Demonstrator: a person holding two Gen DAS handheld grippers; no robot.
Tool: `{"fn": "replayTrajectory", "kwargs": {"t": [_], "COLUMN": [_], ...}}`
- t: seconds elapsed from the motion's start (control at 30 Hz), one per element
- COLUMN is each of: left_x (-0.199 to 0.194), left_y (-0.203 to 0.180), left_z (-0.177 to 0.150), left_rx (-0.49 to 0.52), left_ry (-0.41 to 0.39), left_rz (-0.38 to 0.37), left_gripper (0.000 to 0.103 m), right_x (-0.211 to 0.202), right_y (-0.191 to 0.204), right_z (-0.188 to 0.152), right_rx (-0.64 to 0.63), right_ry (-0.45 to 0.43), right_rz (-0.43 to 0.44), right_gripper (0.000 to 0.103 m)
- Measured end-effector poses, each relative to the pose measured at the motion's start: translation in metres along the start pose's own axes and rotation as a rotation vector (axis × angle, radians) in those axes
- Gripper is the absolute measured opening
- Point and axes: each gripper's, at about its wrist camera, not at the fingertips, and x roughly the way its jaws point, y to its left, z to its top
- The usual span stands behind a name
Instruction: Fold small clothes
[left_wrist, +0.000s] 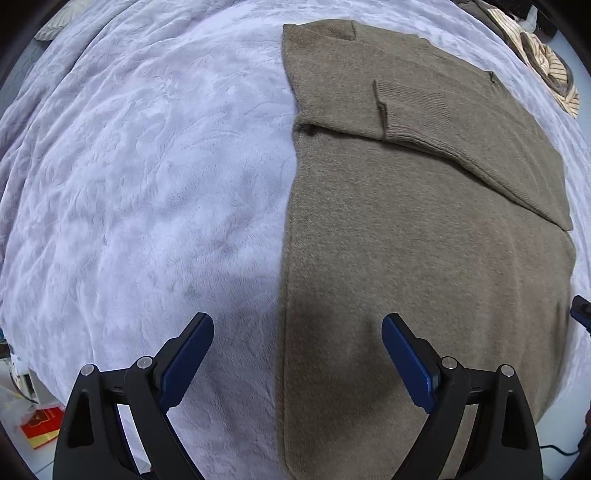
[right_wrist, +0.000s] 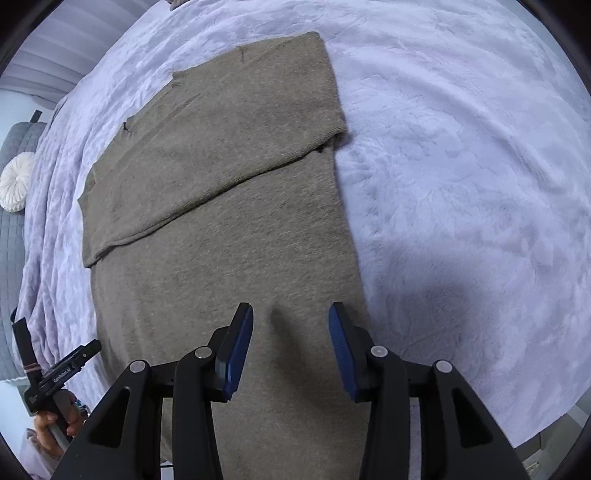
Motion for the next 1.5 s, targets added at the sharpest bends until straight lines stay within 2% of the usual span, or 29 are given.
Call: {"fn": "replayTrajectory", "kwargs": {"t": [0.4,0.63,0.8,1.0,1.13,1.23,1.37,1.4,1.47,1.5], "left_x": [-0.020,-0.018,-0.010,-0.006,0.001,0.012,0.022,0.022,0.037,0.037], "left_y": [-0.009,-0.003,0.002,-0.008,-0.012,-0.021,-0.025,-0.022,-0.017,-0.011], "left_z": [-0.043,-0.097,-0.126,-0.160,-0.173,-0.177,-0.178,-0.176,-0.151,-0.146], "left_rx": [0.050,0.092,0.114,0.177,0.235,0.251,0.256,0.252,0.262,0.272], "left_ry": [0.054,0.132,0.195,0.292,0.354,0.397,0.405,0.403,0.394,0.396], "left_rz": [-0.031,-0.139,-0.200,-0.337,-0.395,-0.389,-0.378,-0.370,-0.315,-0.305], "left_gripper": [0.093,0.093,0.093,0.093,0.093,0.093,0.092,0.090,0.046,0.038], "right_x": [0.000,0.006,0.005,0.005,0.010,0.019,0.030,0.033,0.038,0.039], "right_y": [0.016,0.017,-0.005,-0.037,-0.049,-0.055,-0.050,-0.048,-0.044,-0.043], "right_z": [-0.035,-0.058,-0.077,-0.116,-0.134,-0.140,-0.142,-0.143,-0.144,-0.145], "right_rx": [0.018,-0.039,-0.017,0.004,-0.007,0.008,0.029,0.029,0.036,0.043], "right_ry": [0.093,0.166,0.219,0.339,0.394,0.398,0.378,0.380,0.399,0.408], "right_rz": [0.044,0.048,0.057,0.140,0.111,0.079,0.142,0.158,0.177,0.184], "right_gripper": [0.047,0.049,0.049,0.050,0.050,0.050,0.050,0.050,0.051,0.048]}}
